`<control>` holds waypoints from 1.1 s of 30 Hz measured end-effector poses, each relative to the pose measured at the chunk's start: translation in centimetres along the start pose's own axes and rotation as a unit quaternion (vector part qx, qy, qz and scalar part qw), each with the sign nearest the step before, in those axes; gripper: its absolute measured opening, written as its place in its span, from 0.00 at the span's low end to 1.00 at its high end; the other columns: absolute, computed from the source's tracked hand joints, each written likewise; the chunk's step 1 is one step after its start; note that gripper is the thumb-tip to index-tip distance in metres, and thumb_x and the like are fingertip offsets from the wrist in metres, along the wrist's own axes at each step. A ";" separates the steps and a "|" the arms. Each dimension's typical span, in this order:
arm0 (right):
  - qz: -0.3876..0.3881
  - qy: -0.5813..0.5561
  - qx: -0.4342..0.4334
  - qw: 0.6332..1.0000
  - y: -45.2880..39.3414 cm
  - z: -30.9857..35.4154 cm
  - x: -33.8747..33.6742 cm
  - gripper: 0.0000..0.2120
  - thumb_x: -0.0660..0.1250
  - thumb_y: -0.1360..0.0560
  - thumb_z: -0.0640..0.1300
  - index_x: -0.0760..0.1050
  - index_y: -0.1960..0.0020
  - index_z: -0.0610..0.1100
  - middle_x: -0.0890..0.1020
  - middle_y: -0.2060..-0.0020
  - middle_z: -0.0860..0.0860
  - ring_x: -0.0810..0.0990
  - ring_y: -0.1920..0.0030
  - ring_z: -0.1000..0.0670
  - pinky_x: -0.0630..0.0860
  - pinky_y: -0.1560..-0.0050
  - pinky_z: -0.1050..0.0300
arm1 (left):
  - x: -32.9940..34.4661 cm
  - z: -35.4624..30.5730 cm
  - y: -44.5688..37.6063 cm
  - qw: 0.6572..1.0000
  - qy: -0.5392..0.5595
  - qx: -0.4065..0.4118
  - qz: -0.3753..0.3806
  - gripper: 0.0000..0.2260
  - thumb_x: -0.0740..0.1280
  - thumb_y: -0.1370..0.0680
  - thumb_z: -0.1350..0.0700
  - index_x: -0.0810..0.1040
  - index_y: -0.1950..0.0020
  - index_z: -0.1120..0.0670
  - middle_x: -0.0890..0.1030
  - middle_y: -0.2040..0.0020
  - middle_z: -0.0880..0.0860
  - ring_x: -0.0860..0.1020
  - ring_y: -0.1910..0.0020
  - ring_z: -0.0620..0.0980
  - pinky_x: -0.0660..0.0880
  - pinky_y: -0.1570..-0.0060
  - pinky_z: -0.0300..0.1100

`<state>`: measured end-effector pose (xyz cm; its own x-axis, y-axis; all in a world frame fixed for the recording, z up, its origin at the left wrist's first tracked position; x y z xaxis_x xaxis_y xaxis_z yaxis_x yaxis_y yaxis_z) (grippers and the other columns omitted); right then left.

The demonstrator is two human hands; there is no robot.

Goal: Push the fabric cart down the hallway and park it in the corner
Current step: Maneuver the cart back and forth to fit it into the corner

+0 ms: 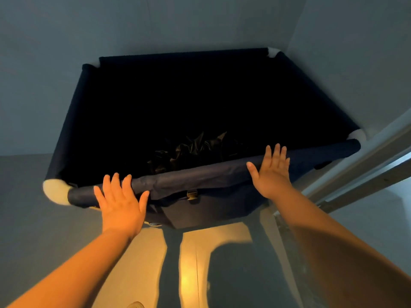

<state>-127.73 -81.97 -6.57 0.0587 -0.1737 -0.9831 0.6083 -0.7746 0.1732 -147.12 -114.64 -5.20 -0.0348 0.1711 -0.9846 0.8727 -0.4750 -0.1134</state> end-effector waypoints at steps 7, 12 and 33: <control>0.012 -0.017 0.045 0.999 -2.6 2.4 -0.5 0.38 0.39 0.24 0.65 0.31 0.27 0.41 0.34 0.26 0.40 0.31 0.27 0.41 0.35 0.27 0.44 | 0.5 0.6 -8.2 0.998 -0.033 0.057 0.025 0.29 0.55 0.21 0.45 0.56 0.27 0.60 0.57 0.26 0.65 0.49 0.26 0.63 0.42 0.28 0.60; 0.014 -0.021 0.055 0.998 -4.1 4.6 -0.5 0.38 0.39 0.25 0.65 0.31 0.27 0.41 0.34 0.26 0.41 0.30 0.27 0.41 0.34 0.27 0.44 | 1.0 1.9 -11.3 0.997 -0.046 0.059 0.030 0.30 0.52 0.22 0.42 0.53 0.26 0.59 0.53 0.25 0.64 0.46 0.25 0.61 0.40 0.28 0.58; 0.022 0.006 0.084 0.996 -7.1 2.7 -0.5 0.49 0.29 0.39 0.73 0.34 0.26 0.45 0.39 0.24 0.43 0.34 0.26 0.42 0.35 0.28 0.43 | 2.6 0.7 -12.5 0.996 0.007 0.081 0.026 0.32 0.54 0.22 0.40 0.53 0.26 0.59 0.53 0.25 0.65 0.46 0.25 0.64 0.38 0.29 0.62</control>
<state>-134.16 -78.03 -7.17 0.0916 -0.2033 -0.9748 0.4644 -0.8572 0.2224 -158.45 -108.89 -6.46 0.0163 0.1536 -0.9880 0.7825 -0.6170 -0.0831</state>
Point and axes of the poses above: each hand's wrist, its own y-axis away from the middle knuckle, its own x-axis out of the palm, z = x × y, the point moved 9 cm from there along -y, towards the middle knuckle
